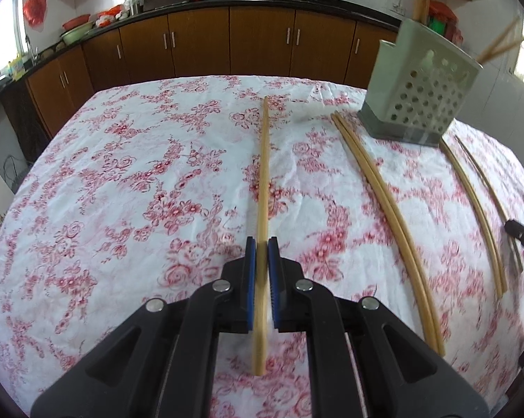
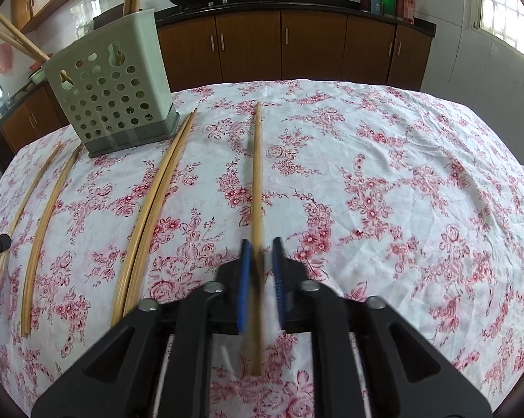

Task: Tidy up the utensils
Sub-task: 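Lift both held chopsticks upright and carry them above the green holder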

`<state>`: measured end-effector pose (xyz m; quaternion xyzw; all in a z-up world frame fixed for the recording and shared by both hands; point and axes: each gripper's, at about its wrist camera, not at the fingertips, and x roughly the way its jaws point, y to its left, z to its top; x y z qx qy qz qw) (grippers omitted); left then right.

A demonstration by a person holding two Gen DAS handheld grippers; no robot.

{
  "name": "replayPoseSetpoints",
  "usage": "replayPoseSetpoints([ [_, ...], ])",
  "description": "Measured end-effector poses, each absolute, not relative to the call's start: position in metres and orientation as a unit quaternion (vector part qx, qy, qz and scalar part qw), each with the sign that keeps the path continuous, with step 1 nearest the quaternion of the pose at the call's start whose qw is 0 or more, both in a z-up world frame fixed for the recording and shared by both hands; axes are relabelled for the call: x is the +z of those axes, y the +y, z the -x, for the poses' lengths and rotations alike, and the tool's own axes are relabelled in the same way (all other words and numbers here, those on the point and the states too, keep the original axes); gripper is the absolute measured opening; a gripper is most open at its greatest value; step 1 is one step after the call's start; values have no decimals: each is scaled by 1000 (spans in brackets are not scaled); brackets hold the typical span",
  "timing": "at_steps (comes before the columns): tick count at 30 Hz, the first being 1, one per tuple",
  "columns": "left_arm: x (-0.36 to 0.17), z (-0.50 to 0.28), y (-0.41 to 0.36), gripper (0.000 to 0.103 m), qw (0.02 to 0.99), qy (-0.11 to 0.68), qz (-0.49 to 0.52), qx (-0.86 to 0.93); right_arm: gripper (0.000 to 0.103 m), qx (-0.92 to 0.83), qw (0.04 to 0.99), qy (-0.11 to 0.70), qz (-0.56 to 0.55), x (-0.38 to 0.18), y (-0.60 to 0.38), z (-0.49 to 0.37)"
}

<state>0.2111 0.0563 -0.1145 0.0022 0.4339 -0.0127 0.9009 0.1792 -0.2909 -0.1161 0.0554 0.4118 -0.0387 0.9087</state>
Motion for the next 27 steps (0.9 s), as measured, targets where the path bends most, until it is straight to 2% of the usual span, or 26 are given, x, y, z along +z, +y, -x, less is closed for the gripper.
replayPoseSetpoints([
  [5,-104,-206,52,8,905,425,-25,-20,8,-39,915,397,-61,-103,-293,-175],
  [14,-10,-191,60,8,946,320,24,-49,8,-29,956,288,-57,-26,-292,-156],
  [27,62,-185,52,8,964,251,24,-86,8,5,976,203,-78,47,-289,-150],
])
